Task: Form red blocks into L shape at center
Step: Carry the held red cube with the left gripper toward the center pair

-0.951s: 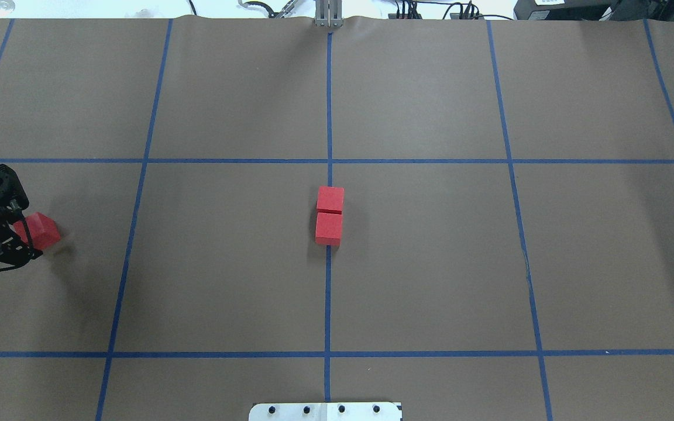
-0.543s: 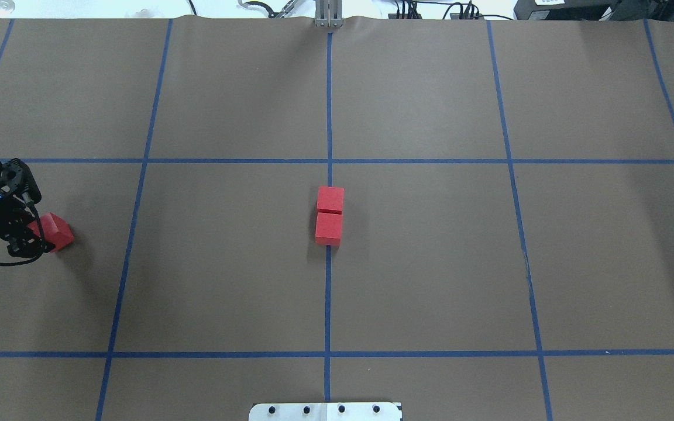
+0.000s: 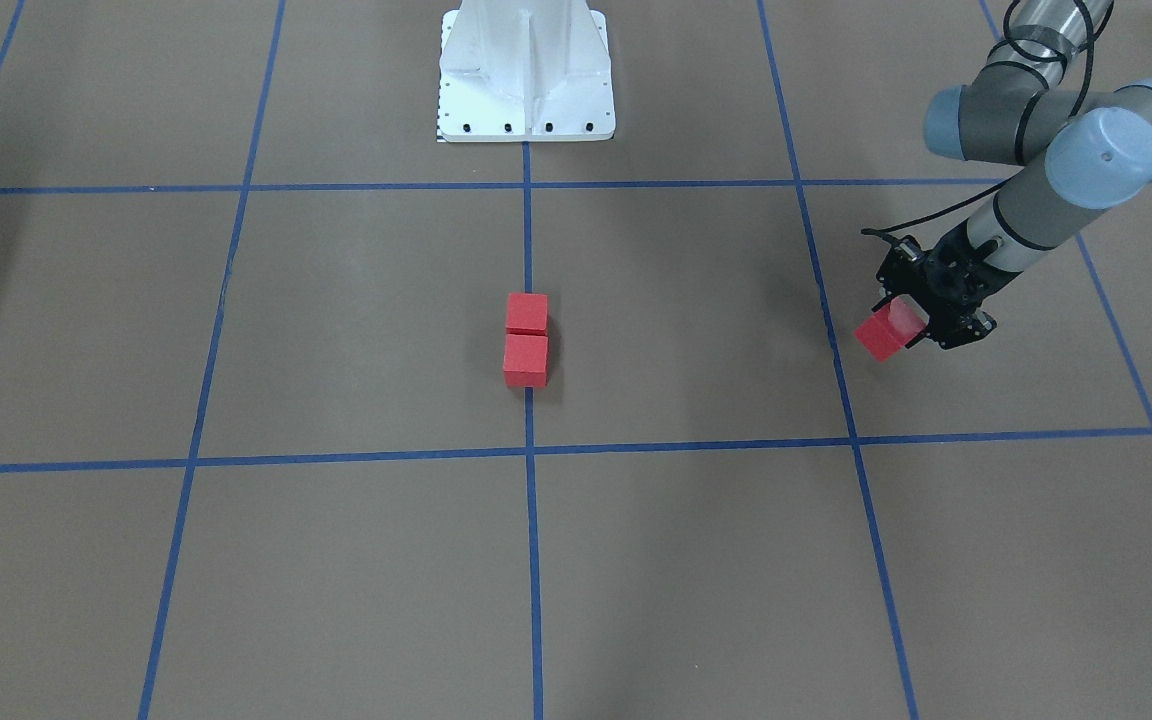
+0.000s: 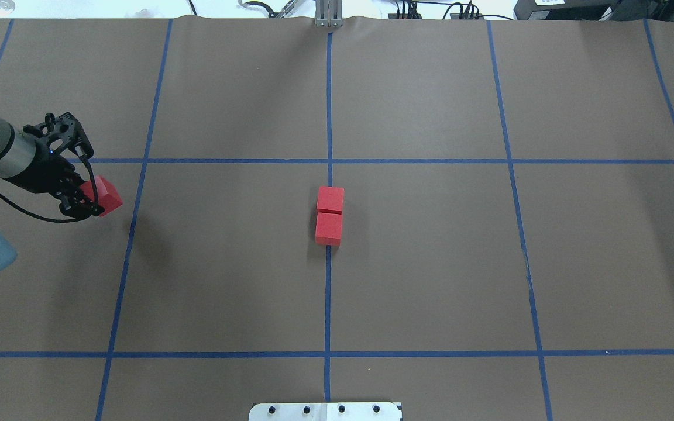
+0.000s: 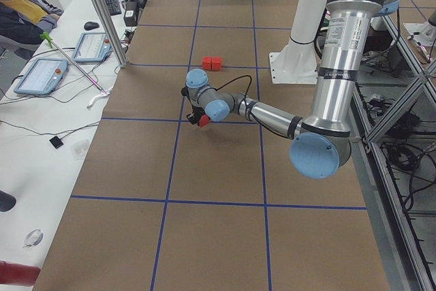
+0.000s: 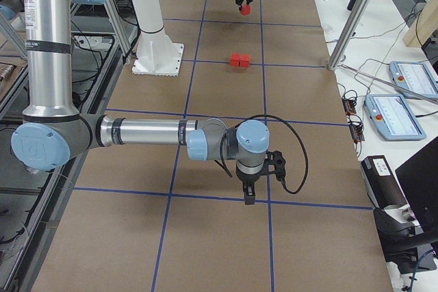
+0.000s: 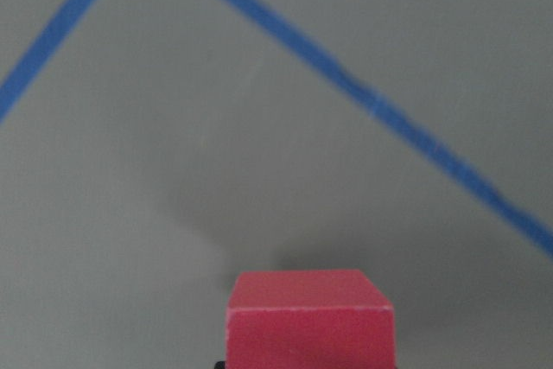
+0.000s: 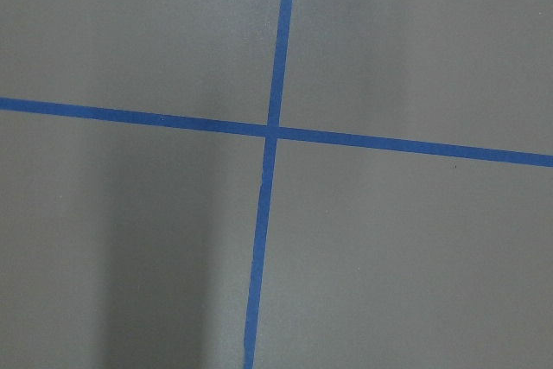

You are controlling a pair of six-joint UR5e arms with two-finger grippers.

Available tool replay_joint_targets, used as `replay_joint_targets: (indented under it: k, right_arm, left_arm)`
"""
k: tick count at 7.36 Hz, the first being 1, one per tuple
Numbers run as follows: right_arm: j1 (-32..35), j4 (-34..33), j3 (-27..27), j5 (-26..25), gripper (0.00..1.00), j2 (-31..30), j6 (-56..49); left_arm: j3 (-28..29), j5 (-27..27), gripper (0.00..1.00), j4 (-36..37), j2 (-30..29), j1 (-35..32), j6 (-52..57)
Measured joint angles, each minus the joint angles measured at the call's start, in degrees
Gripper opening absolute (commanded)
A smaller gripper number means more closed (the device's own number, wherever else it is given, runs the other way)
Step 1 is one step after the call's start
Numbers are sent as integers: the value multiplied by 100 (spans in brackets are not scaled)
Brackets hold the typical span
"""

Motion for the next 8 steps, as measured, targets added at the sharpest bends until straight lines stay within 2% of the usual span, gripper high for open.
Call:
replay_joint_targets:
  k: [3,5,8]
  right_arm:
    - [-2,-5,-17,-11,99,6,12]
    - [2,-8,-40,-13,99,-31,-4]
    - [6,-3,-89,-162,99,-99,-37]
  left_arm:
    - [8,41,0,761,-815,-61,1435]
    - [21,99,0,1023,-1213,55,1666]
    - [35,619,0,1078,-1789,619,1649]
